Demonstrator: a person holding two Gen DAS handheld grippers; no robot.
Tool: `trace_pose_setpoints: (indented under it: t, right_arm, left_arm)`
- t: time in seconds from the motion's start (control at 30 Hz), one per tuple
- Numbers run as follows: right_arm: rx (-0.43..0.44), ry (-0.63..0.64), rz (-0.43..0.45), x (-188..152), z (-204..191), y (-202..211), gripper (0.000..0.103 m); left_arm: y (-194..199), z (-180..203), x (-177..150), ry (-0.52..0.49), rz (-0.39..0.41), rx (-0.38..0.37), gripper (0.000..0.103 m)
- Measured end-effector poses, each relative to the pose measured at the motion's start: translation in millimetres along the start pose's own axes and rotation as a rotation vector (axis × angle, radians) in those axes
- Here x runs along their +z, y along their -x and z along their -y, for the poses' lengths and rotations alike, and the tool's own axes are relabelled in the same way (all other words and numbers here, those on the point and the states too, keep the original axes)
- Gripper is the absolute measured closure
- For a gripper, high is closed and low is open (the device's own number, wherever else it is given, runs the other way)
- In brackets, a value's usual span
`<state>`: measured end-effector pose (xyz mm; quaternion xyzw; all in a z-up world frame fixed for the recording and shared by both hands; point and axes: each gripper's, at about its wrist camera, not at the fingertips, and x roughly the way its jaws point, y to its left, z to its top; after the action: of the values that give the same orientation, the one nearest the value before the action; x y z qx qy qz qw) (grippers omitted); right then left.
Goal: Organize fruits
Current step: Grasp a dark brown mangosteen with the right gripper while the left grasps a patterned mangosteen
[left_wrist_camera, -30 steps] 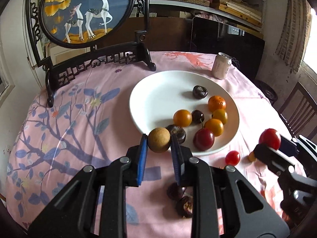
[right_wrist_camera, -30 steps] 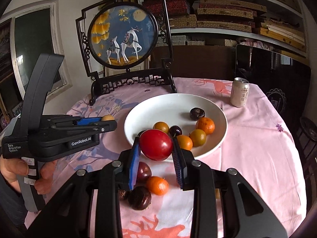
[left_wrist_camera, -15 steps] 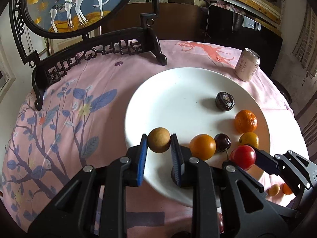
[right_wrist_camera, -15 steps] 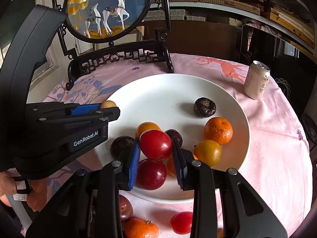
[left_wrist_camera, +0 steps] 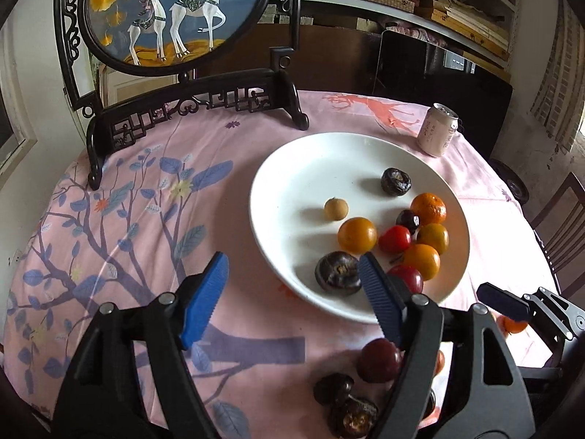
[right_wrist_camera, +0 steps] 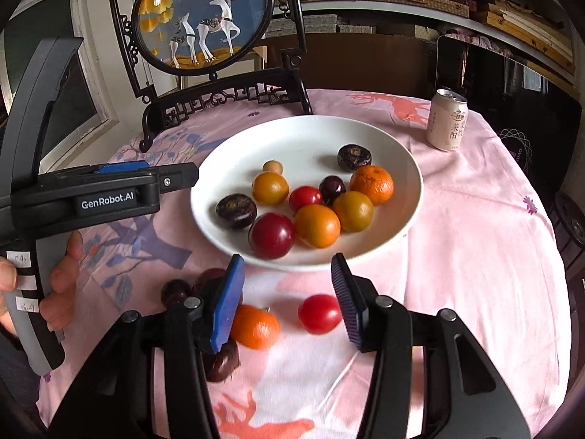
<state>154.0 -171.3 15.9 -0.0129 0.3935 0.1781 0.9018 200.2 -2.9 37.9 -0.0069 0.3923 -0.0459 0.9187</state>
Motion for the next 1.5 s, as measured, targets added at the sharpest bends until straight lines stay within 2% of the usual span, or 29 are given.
trace_pose_setpoints:
  t: [0.13,0.33,0.53,0.77,0.83,0.97,1.2,1.5]
  right_arm:
    - [0.015,0.010,-0.021,-19,-6,13,0.053]
    - [0.034,0.038,-0.059,-40,-22,19,0.053]
    - [0.017,0.086,-0.121,-54,-41,7,0.053]
    - [-0.005,0.111,-0.180,-55,-53,-19,0.054]
    - [-0.006,0.100,-0.179,-53,-53,-24,0.055]
    - [0.010,0.083,-0.170,-49,-54,-28,0.064]
    - [0.033,0.057,-0.154,-54,-46,-17,0.064]
    - [0.022,0.005,-0.123,-68,-20,8,0.064]
  left_arm:
    - [16,-2,-20,-0.011,0.010,0.006,0.020]
    - [32,-11,-47,-0.003,0.006,0.005,0.019]
    - [33,-22,-73,0.007,-0.039,0.007,0.018]
    - [30,-35,-90,0.024,-0.067,0.017,0.018]
    - [31,-36,-91,0.028,-0.070,0.013,0.018]
    - [32,-35,-92,0.026,-0.070,0.008,0.018]
    - [33,-28,-94,0.009,-0.076,0.010,0.018]
    - [34,-7,-102,-0.022,-0.096,-0.007,0.018]
